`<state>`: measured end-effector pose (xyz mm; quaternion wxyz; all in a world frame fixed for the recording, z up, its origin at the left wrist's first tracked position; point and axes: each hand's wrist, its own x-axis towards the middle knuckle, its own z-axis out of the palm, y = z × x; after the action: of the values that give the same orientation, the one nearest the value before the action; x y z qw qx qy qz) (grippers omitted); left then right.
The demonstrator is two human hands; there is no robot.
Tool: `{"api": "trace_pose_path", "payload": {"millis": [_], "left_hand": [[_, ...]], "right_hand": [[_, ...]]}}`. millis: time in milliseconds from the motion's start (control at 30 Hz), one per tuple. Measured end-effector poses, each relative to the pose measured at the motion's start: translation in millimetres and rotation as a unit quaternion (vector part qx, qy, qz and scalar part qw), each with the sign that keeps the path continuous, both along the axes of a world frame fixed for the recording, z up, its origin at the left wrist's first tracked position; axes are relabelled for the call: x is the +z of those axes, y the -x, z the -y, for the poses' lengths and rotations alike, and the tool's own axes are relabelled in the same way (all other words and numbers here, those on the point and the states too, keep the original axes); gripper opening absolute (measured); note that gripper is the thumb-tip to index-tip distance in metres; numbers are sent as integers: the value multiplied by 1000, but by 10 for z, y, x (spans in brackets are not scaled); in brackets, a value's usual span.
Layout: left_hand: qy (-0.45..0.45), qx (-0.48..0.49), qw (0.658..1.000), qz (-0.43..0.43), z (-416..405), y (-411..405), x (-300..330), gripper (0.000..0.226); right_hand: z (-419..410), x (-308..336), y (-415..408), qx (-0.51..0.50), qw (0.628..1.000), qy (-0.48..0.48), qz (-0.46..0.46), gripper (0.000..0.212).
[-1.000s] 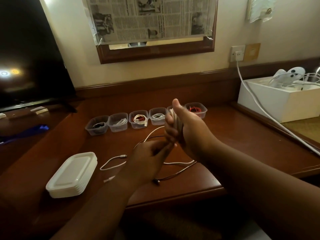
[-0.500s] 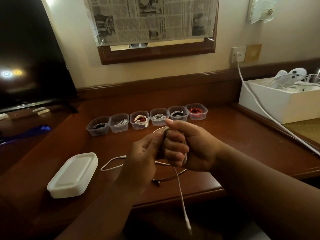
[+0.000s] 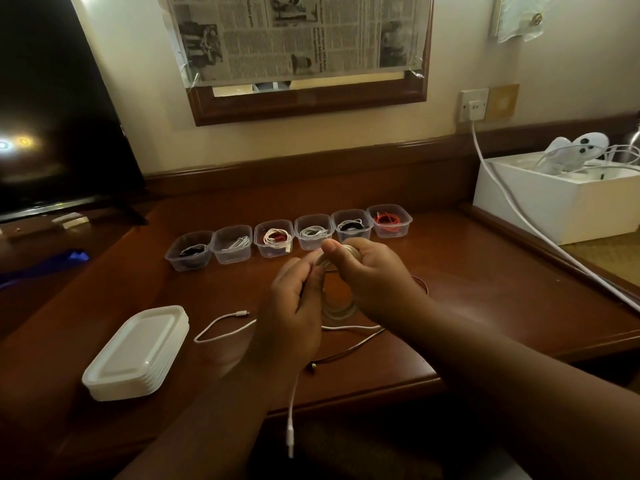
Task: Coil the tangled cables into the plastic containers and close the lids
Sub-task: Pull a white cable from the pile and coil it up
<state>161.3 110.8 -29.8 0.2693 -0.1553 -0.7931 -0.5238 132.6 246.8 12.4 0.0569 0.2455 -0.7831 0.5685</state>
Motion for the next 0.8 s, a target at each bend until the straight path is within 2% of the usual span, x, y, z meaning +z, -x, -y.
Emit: {"api": "trace_pose_path", "payload": {"millis": [67, 200, 300, 433, 533, 633, 700, 800], "left_hand": [[-41, -9, 999, 33, -13, 37, -32, 43], [-120, -6, 991, 64, -19, 177, -11, 27], [-112, -1, 991, 73, 66, 383, 76, 31], [-38, -13, 991, 126, 240, 744, 174, 33], [-73, -38, 986, 145, 292, 1014, 190, 28], [-167, -21, 975, 146, 315, 1263, 98, 20], [-201, 4, 970, 135, 337, 1440, -52, 17], [-240, 36, 963, 120, 317, 1614, -253, 18]], "right_hand": [[54, -52, 45, -22, 999, -7, -28, 35], [130, -159, 226, -42, 996, -41, -60, 35], [156, -209, 414, -36, 991, -100, -83, 25], [226, -194, 718, -30, 976, -188, -104, 20], [296, -225, 1005, -35, 970, -216, -107, 20], [358, -306, 1283, -38, 985, -155, -61, 21], [402, -398, 1471, -38, 995, -89, -16, 24], [463, -585, 1681, -48, 999, -11, 5, 25]]}}
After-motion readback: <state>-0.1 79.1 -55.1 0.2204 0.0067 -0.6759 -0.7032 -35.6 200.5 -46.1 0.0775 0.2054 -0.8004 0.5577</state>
